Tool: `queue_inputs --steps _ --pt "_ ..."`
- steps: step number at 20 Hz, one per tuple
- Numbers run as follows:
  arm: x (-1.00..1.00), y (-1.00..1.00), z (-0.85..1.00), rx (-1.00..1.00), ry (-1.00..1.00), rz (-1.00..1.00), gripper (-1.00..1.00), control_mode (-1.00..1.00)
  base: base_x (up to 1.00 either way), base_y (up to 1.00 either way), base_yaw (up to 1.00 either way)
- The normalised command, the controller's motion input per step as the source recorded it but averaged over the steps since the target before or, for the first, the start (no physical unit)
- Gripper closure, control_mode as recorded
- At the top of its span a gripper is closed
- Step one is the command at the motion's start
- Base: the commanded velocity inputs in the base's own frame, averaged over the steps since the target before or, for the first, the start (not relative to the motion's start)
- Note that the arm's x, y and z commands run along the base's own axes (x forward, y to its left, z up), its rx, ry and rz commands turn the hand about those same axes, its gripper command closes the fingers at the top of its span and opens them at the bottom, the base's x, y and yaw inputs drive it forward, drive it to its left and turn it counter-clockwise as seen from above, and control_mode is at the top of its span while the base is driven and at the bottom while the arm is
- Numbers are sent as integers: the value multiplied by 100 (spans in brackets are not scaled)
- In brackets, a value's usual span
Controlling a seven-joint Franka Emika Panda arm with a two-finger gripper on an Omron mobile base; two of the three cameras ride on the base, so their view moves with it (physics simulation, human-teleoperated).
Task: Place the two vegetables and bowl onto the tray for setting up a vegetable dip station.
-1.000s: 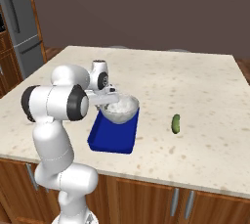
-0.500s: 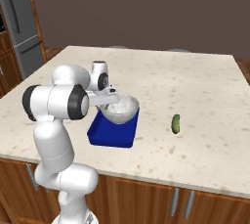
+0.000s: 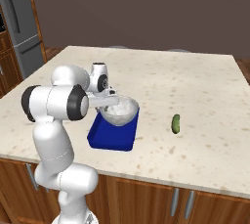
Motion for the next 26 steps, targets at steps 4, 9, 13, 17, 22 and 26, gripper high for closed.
queue_inputs --steps 4,9,13,17,22,26 --pt "-13 0 -12 3 0 0 100 -100 0 0 0" --pt "-10 0 -12 3 0 0 100 -100 0 0 0" --pt "-5 1 -10 2 0 0 -100 -100 0 0 0" --pt "-4 0 -3 3 0 0 -100 -100 0 0 0" --pt "-10 0 4 3 -1 -1 -100 -100 0 0 0" --pt "-11 0 26 0 -6 -2 -100 -100 0 0 0"
